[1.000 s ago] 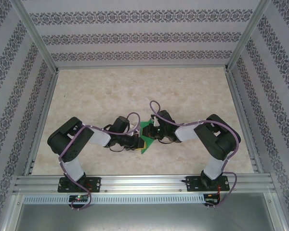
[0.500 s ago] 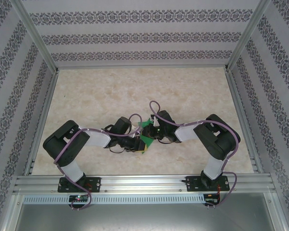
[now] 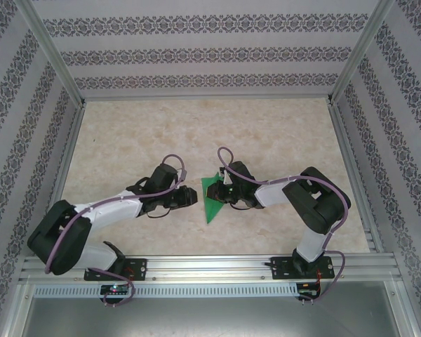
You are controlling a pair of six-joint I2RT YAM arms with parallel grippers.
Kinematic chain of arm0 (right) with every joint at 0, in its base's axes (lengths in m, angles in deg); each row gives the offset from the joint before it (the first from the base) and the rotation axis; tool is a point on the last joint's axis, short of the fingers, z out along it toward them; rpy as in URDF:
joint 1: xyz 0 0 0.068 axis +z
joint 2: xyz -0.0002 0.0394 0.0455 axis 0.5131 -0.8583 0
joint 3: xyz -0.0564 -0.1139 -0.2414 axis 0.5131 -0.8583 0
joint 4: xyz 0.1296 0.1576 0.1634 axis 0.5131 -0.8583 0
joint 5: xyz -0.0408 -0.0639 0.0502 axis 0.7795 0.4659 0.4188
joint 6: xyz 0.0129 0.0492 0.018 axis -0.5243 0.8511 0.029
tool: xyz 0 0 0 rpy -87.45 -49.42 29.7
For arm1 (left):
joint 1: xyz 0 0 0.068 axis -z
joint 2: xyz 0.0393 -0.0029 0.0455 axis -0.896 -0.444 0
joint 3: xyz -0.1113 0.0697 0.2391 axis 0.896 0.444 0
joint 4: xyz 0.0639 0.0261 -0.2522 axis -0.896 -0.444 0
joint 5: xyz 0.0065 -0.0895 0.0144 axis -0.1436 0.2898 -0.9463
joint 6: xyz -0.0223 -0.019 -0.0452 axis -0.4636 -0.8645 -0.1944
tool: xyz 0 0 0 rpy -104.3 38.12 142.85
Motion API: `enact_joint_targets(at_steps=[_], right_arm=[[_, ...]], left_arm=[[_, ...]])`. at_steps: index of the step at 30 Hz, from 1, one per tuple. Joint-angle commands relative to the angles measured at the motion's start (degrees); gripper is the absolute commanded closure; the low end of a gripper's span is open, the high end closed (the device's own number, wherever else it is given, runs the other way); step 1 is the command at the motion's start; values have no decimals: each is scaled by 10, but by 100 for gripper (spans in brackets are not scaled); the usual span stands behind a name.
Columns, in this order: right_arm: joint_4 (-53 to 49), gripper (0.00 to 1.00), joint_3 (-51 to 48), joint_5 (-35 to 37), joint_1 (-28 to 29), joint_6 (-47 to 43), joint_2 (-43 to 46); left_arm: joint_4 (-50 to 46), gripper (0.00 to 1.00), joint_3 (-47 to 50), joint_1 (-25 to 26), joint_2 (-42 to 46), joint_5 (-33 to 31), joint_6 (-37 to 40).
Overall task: Fold a paper plane with a square sheet of paper (pick it up from the middle)
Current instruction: Fourth fold the wing at the center of the table.
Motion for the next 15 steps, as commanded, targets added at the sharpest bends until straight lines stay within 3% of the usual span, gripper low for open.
enact_joint_targets(at_steps=[1, 15], right_arm=[[-64, 85, -18, 41, 4, -3, -4], [-30, 78, -24, 30, 2, 15, 30]], left_arm=[[28, 75, -30, -3, -42, 58, -11], [61, 77, -69, -2, -153, 91, -8]])
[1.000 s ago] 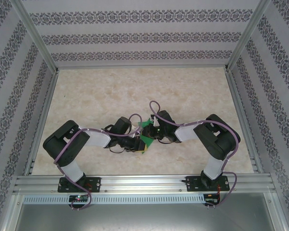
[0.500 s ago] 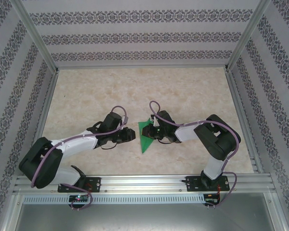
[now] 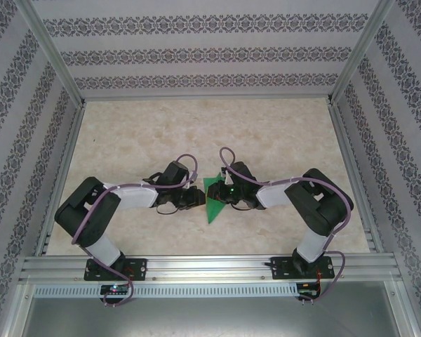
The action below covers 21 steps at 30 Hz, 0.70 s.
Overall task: Fold a paper plane with a square sheet of paper (pick it up from the middle)
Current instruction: Fourth fold the wing at the center of the table.
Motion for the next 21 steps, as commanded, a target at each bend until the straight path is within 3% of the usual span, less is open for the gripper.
enact_joint_targets(at_steps=[1, 14, 21], right_arm=[[-30, 78, -12, 22, 2, 2, 15], [-14, 75, -15, 17, 0, 12, 41], [-7, 80, -22, 21, -1, 17, 38]], left_arm=[[23, 77, -16, -2, -15, 20, 0], [79, 76, -30, 3, -60, 82, -2], [96, 74, 5, 3, 1, 33, -16]])
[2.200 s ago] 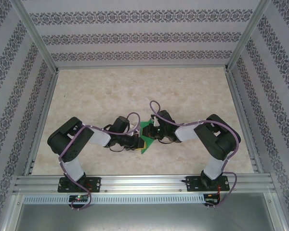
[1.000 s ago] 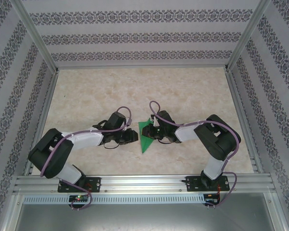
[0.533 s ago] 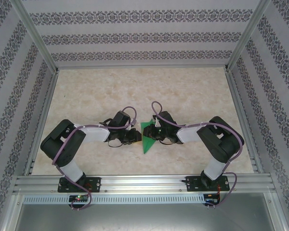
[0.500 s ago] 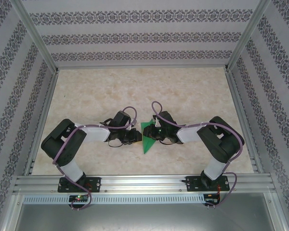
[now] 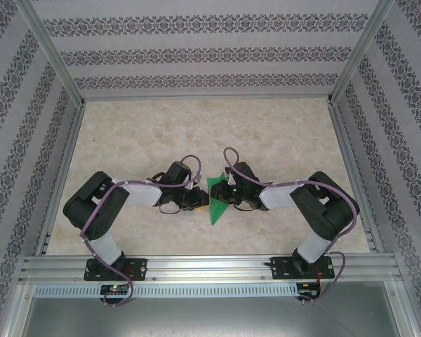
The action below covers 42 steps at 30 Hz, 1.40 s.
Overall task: Fold a paper plane with a square sheet of paper (pick it up from the middle)
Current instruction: Fourth fold the wing at the center of the table.
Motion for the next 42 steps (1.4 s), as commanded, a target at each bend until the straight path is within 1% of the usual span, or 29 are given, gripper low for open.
enact_joint_targets(at_steps=[1, 5, 8, 11, 15, 19, 24, 28, 30, 32, 33, 37, 40, 42], right_arm=[[15, 80, -10, 2, -1, 8, 9], [18, 81, -9, 1, -1, 8, 5], [18, 81, -10, 3, -1, 11, 7], [17, 81, -11, 3, -2, 11, 13], [16, 81, -11, 3, -2, 10, 12], [22, 81, -15, 3, -1, 12, 12], [28, 81, -16, 0, -2, 17, 8], [27, 81, -17, 0, -2, 16, 11], [28, 81, -18, -1, -2, 16, 15], [24, 79, -18, -3, -4, 18, 24], [21, 77, -21, 0, -5, 18, 36], [-43, 72, -25, 35, -13, 3, 104], [-99, 71, -30, 65, -23, -16, 140], [-139, 72, -31, 88, -29, -24, 147]], left_arm=[[67, 74, 18, 3, 37, -8, -17], [98, 72, 40, 5, 36, 0, -41], [72, 71, 41, 9, 34, -2, -33], [69, 68, 42, 16, 34, 0, -34], [55, 68, 22, 31, 16, 9, -23], [49, 72, 16, 36, 2, 4, -21], [49, 76, 4, 47, -14, 14, -13], [43, 84, -4, 55, -20, 13, -6], [36, 91, -8, 55, -21, 6, 0], [13, 97, -15, 55, -19, -6, 11], [1, 98, -17, 55, -15, -14, 19], [-9, 99, -16, 55, -11, -21, 31], [-7, 100, -20, 55, -18, -13, 37], [-8, 100, -20, 55, -20, -10, 40]])
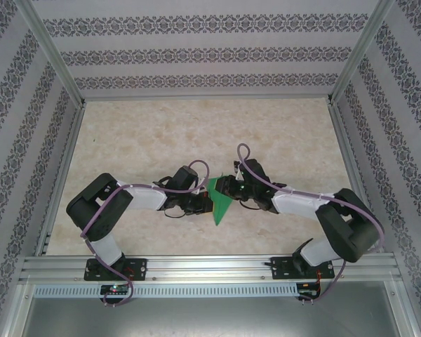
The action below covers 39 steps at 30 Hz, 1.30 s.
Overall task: Fold a paper plane with a square sheet of paper (pick it up from the middle)
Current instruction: Fourth fold the wing at the center of the table.
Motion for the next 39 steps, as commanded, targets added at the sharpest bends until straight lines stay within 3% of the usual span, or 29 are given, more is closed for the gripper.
enact_joint_targets(at_steps=[1, 14, 32, 39], right_arm=[[-95, 73, -8, 63, -9, -28, 8], [-52, 84, -13, 28, 10, -13, -87], [-110, 79, 30, 37, 11, -41, -27], [-65, 79, 31, -24, 6, -47, -4]], left_arm=[[-15, 100, -15, 5, -7, 0, 26], [-99, 100, -65, 4, -15, 8, 101], [-120, 100, -56, -19, -11, -1, 126], [-62, 100, -27, -37, 13, 33, 104]])
